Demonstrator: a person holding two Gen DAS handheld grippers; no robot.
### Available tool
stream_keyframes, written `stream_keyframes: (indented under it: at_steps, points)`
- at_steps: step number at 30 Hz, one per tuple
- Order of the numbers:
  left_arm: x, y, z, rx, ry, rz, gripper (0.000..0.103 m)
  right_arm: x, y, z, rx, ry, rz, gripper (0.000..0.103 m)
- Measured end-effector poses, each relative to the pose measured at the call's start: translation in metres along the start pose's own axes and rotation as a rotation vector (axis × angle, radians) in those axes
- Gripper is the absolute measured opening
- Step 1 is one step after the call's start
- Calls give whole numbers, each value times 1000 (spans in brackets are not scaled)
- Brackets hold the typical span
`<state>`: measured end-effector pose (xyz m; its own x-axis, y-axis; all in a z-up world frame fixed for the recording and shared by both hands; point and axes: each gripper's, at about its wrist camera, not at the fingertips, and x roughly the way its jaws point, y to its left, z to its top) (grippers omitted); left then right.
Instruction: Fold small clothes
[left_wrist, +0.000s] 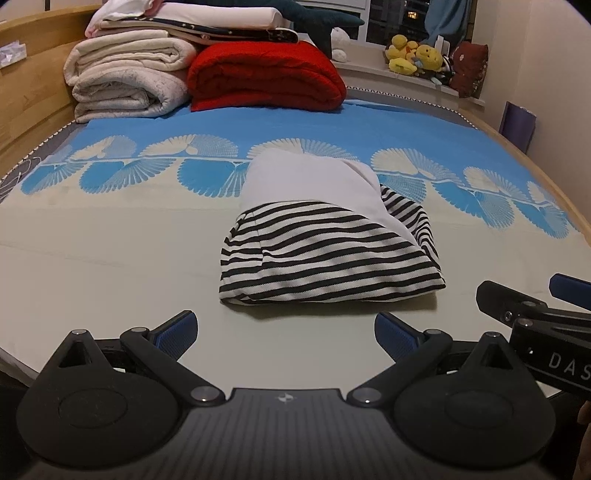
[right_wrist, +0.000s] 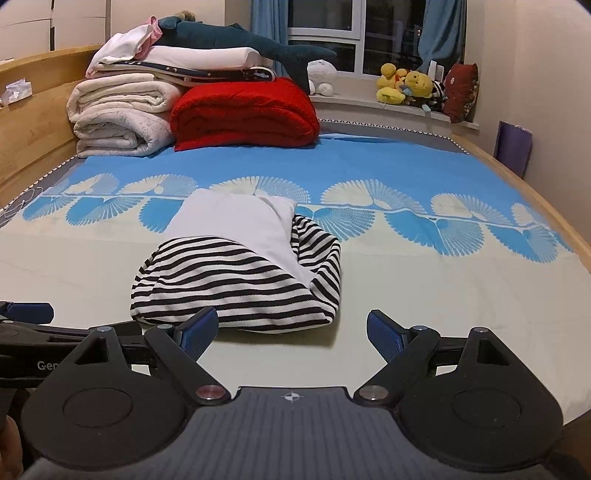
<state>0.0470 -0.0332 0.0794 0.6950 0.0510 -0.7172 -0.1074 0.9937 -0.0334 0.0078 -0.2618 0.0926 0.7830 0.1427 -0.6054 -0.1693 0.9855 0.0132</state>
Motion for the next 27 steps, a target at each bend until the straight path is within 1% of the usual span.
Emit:
stream_keyframes:
  at_steps: [27]
  points:
    - [1, -2, -1, -6, -1, 1, 102, 1, 0, -2, 1, 1, -8, 88]
